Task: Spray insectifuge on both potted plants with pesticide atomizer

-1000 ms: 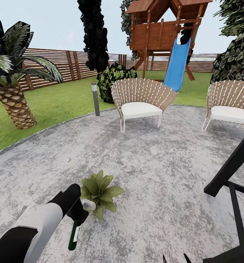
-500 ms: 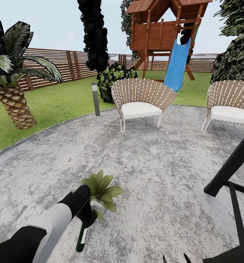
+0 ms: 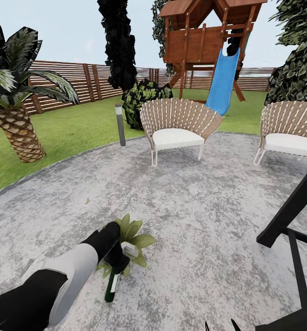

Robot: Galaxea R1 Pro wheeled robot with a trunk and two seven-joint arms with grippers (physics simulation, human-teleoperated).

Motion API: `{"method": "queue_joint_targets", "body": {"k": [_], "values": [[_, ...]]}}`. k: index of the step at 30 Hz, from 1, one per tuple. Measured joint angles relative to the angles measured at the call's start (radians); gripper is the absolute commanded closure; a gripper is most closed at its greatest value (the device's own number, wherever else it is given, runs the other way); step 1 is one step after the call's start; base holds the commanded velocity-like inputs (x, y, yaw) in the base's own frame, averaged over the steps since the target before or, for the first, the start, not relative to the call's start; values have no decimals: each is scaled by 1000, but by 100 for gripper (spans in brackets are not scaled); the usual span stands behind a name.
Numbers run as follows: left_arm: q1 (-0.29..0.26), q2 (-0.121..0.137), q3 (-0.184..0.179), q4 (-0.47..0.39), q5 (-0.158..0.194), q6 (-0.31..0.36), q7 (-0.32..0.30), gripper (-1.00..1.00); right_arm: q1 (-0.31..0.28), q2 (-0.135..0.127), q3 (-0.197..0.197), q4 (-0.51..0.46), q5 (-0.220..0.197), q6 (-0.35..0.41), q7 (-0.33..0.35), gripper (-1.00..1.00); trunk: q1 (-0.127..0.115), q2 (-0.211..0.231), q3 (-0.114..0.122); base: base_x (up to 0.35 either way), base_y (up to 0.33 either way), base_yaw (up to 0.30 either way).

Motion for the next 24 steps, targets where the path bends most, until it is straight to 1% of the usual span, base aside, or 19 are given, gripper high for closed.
{"method": "queue_joint_targets", "body": {"k": [3, 5, 6, 14, 16, 17, 18, 19, 24], "values": [[-5, 2, -2, 4, -2, 1, 0, 100, 0, 0, 0, 0, 0, 0, 0, -100, 0, 0, 0, 0, 0, 0], [2, 11, -6, 36, -7, -1, 0, 100, 0, 0, 0, 0, 0, 0, 0, -100, 0, 0, 0, 0, 0, 0], [4, 12, -6, 44, -8, -1, 0, 100, 0, 0, 0, 0, 0, 0, 0, -100, 0, 0, 0, 0, 0, 0], [6, 17, -4, 55, -11, -3, -1, 100, 0, 0, 0, 0, 0, 0, 0, -100, 0, 0, 0, 0, 0, 0], [-1, 12, -1, 55, -9, -2, -1, 100, 0, 0, 0, 0, 0, 0, 0, -100, 0, 0, 0, 0, 0, 0], [-8, -15, 4, 53, -7, 0, -1, 100, 0, 0, 0, 0, 0, 0, 0, -100, 0, 0, 0, 0, 0, 0], [-9, -23, 5, 53, -3, 1, -1, 100, 0, 0, 0, 0, 0, 0, 0, -100, 0, 0, 0, 0, 0, 0], [-8, -26, 3, 53, -11, -1, -1, 100, 0, 0, 0, 0, 0, 0, 0, -100, 0, 0, 0, 0, 0, 0], [10, -28, 2, 55, -12, -2, -1, 100, 0, 0, 0, 0, 0, 0, 0, -100, 0, 0, 0, 0, 0, 0]]}}
